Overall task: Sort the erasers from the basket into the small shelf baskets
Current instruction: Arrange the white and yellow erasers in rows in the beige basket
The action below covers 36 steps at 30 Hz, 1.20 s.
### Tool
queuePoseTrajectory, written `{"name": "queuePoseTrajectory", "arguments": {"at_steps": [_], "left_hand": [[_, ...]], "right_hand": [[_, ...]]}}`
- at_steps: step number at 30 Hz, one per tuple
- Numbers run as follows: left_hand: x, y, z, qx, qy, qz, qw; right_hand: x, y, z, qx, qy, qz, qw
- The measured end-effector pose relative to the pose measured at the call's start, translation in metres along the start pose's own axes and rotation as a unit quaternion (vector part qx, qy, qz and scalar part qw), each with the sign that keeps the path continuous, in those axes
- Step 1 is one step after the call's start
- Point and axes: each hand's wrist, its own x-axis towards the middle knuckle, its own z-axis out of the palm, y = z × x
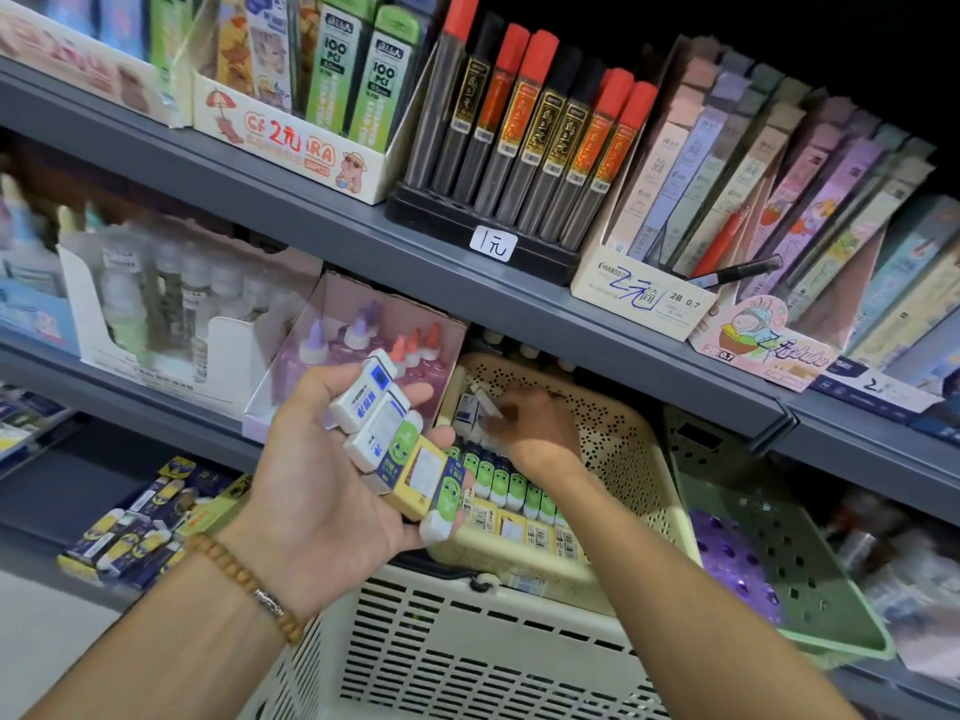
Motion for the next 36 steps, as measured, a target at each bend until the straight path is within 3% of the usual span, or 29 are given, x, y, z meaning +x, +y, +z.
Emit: {"name": "queuePoseTrajectory", "arguments": {"at_steps": [7, 9, 12, 14, 19, 21, 24, 28, 32, 33, 36], "left_hand": [[0.003, -0.002, 0.000, -0.011, -0.012, -0.006, 1.000], [0.003, -0.002, -0.001, -0.004, -0.023, -0.008, 1.000], [0.006, -0.004, -0.003, 0.002, -0.033, -0.025, 0.999], [0.007, -0.004, -0.003, 0.016, -0.036, -0.046, 0.998], [0.005, -0.008, -0.001, 0.039, -0.133, -0.112, 0.984], [0.005, -0.011, -0.003, 0.055, -0.142, -0.129, 0.980], [0.003, -0.014, -0.003, 0.073, -0.121, -0.164, 0.976], [0.003, -0.019, -0.003, 0.080, -0.059, -0.161, 0.982], [0.001, -0.023, -0.005, 0.114, -0.027, -0.118, 0.986], [0.002, -0.024, -0.005, 0.122, -0.025, -0.102, 0.987], [0.005, -0.025, -0.007, 0.133, -0.016, -0.043, 0.990]], "right_hand": [[0.001, -0.003, -0.002, 0.007, -0.106, -0.048, 0.993], [-0.002, -0.007, -0.002, 0.026, -0.098, -0.047, 0.994], [-0.018, -0.022, -0.015, 0.198, -0.026, -0.026, 0.979], [-0.033, -0.034, -0.032, 0.291, -0.020, -0.039, 0.956], [-0.072, -0.056, -0.059, 0.430, -0.227, -0.117, 0.866], [-0.077, -0.057, -0.061, 0.432, -0.240, -0.118, 0.862], [-0.079, -0.051, -0.058, 0.442, -0.213, -0.097, 0.866], [-0.075, -0.041, -0.051, 0.542, -0.235, -0.056, 0.805], [-0.050, -0.012, -0.052, 0.630, -0.119, 0.114, 0.759], [-0.042, -0.001, -0.053, 0.619, -0.090, 0.152, 0.765], [-0.020, 0.030, -0.055, 0.471, -0.061, 0.200, 0.857]]}}
